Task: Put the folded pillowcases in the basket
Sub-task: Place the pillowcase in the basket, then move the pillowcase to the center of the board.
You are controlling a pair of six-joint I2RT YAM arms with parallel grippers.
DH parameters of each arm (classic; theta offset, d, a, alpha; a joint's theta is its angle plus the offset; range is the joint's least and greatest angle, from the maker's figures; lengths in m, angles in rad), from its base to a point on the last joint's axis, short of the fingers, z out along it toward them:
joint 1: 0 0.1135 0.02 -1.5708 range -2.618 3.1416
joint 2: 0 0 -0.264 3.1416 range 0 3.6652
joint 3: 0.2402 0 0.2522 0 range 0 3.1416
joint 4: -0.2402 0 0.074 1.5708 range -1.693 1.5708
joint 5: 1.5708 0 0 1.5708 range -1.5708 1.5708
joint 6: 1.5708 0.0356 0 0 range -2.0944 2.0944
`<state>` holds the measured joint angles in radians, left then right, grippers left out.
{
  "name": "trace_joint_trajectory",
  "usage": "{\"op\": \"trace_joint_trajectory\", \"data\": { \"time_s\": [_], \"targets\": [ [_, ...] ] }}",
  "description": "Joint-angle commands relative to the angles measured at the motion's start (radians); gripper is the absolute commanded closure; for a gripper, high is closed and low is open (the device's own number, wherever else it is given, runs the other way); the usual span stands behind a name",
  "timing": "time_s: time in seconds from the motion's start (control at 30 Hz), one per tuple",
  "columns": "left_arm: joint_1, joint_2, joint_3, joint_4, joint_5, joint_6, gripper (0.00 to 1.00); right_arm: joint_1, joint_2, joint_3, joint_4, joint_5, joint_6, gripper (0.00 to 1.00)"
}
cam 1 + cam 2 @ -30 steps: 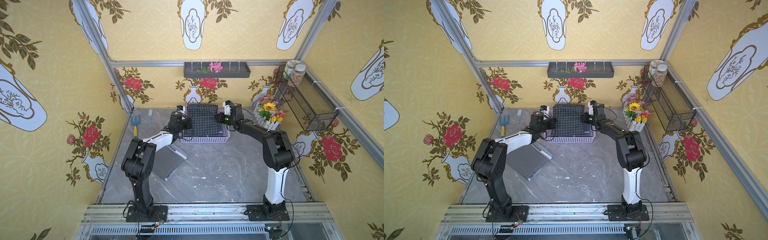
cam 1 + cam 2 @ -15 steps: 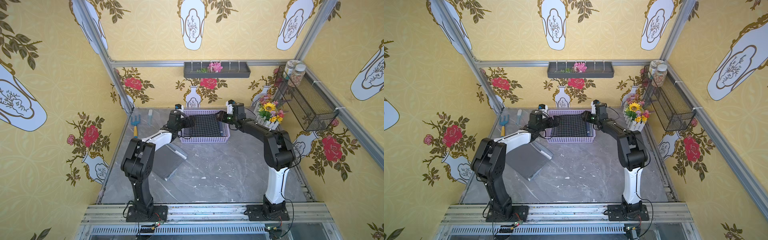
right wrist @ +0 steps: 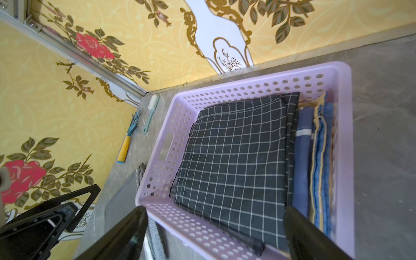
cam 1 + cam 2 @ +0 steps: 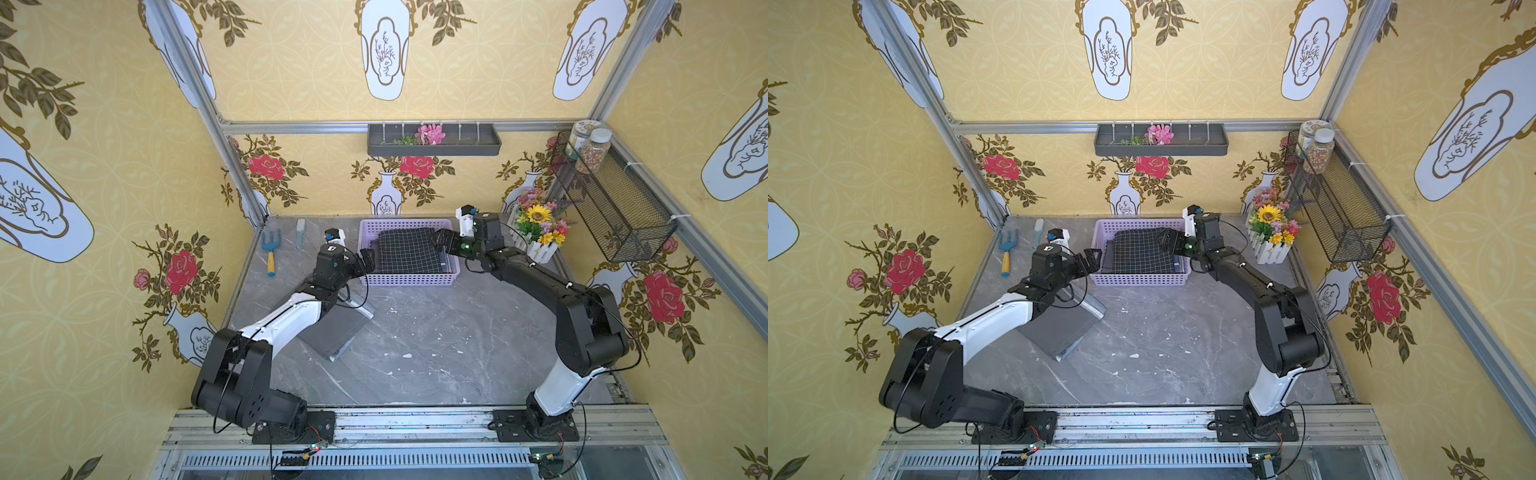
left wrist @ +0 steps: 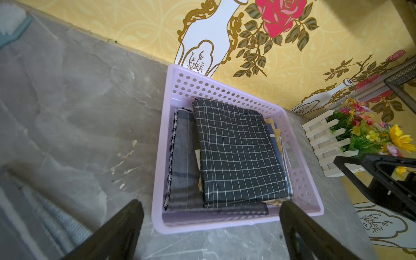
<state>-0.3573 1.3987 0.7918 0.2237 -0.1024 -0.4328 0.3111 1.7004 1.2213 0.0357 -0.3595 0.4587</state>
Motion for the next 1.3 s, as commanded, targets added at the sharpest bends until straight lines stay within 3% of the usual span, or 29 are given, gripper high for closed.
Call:
{"op": "trace_joint_trajectory", "data": {
  "time_s": [0.0, 0.23, 0.4, 0.7, 1.0, 1.13, 1.27],
  "targets": [
    [0.0, -0.076, -0.093, -0.025, -0.019, -0.059, 0.0, 0.047, -0.054, -0.022, -0.073, 0.045, -0.048, 0.03],
    [-0.01, -0.184, -0.267, -0.04, 0.021, -0.105, 0.0, 0.168, -0.189, -0.093, -0.175, 0.153, -0.072, 0.03],
    [-0.077, -0.184, -0.324, -0.064, -0.072, -0.151, 0.0, 0.206, -0.288, -0.129, -0.258, 0.188, -0.072, 0.03],
    [-0.17, -0.151, -0.377, -0.084, -0.208, -0.262, 0.0, 0.212, -0.491, -0.205, -0.376, 0.274, -0.15, 0.03],
    [-0.181, -0.122, -0.412, -0.089, -0.202, -0.287, 0.0, 0.205, -0.634, -0.27, -0.373, 0.304, -0.156, 0.03],
    [-0.194, -0.118, -0.422, -0.092, -0.165, -0.329, 0.0, 0.168, -0.637, -0.281, -0.369, 0.247, -0.141, 0.03],
    [-0.246, -0.108, -0.422, -0.099, -0.154, -0.366, 0.0, 0.08, -0.627, -0.306, -0.331, 0.088, -0.081, 0.03]
  ]
}}
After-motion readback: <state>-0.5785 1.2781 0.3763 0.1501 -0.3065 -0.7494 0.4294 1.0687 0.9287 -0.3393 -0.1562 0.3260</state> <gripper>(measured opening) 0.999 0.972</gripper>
